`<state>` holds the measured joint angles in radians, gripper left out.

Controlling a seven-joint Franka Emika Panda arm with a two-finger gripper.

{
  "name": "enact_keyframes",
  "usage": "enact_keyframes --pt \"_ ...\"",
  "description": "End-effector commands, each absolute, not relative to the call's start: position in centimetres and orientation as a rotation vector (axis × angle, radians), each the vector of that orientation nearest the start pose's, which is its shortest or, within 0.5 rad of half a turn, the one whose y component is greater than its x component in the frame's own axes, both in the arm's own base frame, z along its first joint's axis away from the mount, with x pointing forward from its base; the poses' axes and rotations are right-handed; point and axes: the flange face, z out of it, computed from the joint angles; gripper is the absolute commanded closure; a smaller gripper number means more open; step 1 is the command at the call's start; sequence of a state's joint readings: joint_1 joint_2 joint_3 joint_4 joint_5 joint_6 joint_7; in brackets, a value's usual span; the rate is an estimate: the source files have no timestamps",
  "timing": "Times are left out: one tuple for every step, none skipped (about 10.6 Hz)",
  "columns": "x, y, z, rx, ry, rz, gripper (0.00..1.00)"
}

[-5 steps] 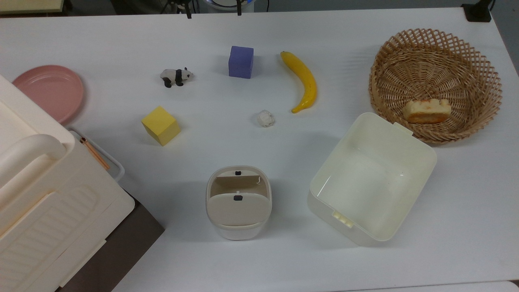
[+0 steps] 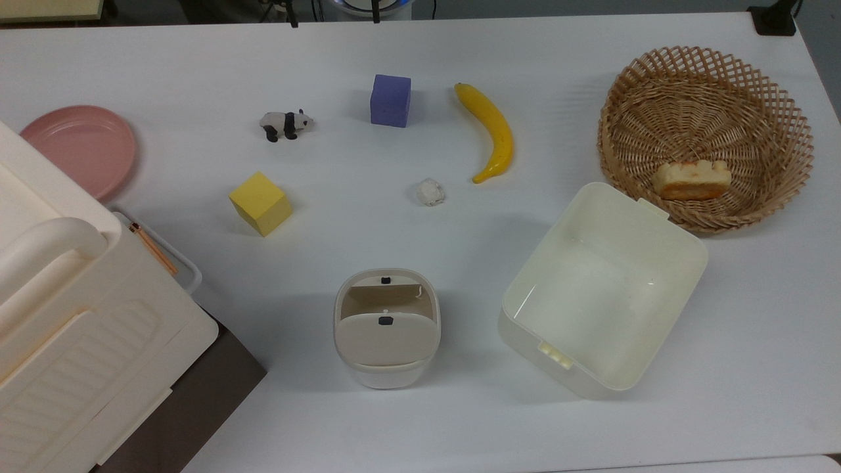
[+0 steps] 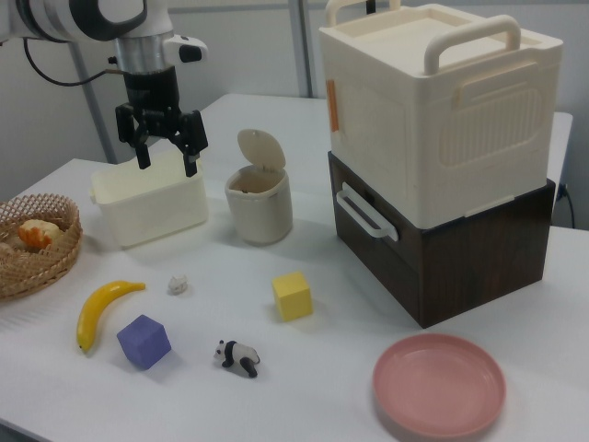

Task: Grab it up and put it in the trash

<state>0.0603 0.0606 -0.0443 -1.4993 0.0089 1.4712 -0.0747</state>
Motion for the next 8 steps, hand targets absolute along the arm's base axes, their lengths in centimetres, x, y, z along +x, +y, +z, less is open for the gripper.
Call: enact_keyframes --pt "56.38 -0.5 61.99 -3.096 -0.15 0.082 0.0" --pt "56.21 -0.37 62.23 -3.084 -0.148 0.078 0.0" --pt "56.42 0.06 61.91 -3.084 -0.155 0.083 0.0" --pt "56.4 0.15 61.83 -3.084 -0.152 0.088 0.0" --pt "56.42 0.15 61.84 -3.084 -0.152 0.085 0.0" --pt "56.42 0.15 61.84 -3.084 -0.157 0.085 0.0" --pt "56.42 0.15 61.84 -3.084 -0.157 0.085 0.0" --pt "56.46 0.15 61.75 -3.084 -0.157 0.088 0.0"
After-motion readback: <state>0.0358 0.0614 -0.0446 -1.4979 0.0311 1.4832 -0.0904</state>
